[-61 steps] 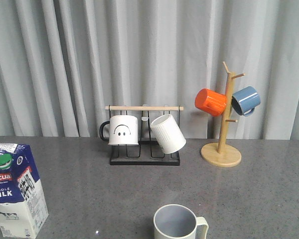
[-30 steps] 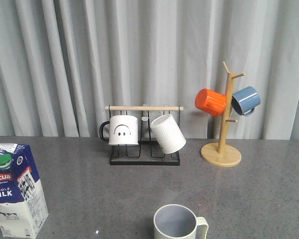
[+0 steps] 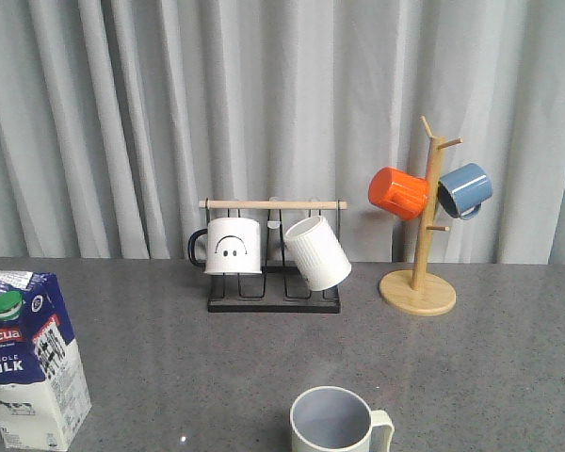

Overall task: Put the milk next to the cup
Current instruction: 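Lower the left gripper onto the top of the milk carton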

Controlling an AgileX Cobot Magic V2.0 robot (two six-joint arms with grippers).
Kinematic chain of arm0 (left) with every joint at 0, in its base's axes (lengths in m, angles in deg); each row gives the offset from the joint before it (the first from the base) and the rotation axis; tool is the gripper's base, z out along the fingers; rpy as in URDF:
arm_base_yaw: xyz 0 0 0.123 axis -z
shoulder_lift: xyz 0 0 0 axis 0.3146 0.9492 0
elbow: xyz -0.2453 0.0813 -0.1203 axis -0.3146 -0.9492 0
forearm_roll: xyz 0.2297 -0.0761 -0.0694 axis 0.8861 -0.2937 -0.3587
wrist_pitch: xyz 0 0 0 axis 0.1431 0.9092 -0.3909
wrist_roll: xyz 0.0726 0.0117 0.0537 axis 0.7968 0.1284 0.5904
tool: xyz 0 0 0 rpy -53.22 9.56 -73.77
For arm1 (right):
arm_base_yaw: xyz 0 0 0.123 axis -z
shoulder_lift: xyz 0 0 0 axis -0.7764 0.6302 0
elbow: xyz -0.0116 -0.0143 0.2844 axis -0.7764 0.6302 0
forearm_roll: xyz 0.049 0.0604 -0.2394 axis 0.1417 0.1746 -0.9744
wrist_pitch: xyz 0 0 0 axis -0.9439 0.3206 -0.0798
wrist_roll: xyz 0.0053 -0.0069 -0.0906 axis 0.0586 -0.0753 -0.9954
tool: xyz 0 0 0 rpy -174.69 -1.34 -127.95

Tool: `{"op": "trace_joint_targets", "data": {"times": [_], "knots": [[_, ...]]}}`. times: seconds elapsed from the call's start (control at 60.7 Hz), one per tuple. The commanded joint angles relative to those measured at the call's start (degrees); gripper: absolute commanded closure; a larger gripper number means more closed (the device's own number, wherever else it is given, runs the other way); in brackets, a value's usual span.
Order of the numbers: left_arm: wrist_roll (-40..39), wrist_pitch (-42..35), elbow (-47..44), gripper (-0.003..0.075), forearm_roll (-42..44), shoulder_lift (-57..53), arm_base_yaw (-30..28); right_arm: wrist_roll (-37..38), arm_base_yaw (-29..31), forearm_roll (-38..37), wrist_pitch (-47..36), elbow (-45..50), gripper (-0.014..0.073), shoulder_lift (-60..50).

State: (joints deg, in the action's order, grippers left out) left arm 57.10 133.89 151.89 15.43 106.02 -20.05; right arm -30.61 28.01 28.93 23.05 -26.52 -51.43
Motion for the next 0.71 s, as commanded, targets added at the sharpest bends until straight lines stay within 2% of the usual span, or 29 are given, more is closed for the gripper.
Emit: {"op": "trace_joint_targets", "data": {"times": [0.0, 0.329, 0.692], "knots": [[-1.4, 0.4, 5.5, 0.015, -1.1, 3.6, 0.1, -0.3, 0.0, 0.2, -3.5, -1.5, 0.0599, 0.2], [-2.1, 0.4, 6.8, 0.015, 2.2, 11.3, 0.1, -0.3, 0.0, 0.7, -1.6, -1.5, 0.0599, 0.2], [-2.2, -1.4, 7.2, 0.015, 2.1, 13.8, 0.1, -0.3, 0.0, 0.8, -1.5, -1.5, 0.0599, 0.2]]}}
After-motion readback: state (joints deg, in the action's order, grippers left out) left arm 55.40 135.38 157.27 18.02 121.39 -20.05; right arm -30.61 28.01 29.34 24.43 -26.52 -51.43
